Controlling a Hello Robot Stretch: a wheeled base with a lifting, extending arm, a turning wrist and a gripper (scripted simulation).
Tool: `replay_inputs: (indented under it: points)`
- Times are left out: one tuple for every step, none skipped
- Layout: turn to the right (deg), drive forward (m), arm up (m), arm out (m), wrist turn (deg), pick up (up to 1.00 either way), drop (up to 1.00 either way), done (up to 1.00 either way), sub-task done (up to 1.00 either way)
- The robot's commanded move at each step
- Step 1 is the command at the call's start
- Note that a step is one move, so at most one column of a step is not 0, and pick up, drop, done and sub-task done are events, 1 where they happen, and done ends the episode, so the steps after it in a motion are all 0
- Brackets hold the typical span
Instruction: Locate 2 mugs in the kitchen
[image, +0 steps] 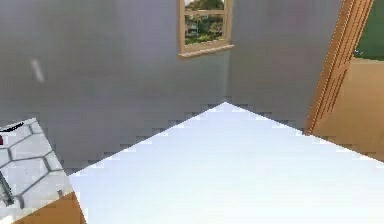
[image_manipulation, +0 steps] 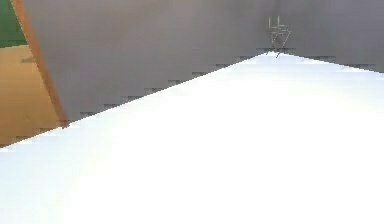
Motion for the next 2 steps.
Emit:
replay_inputs:
  points:
    - [0.0,0.65,0.00,0.00,0.0,0.00,0.00,0.00,0.00]
    - [-42.0,0.00,0.00,0.00,0.0,0.00,0.00,0.00,0.00]
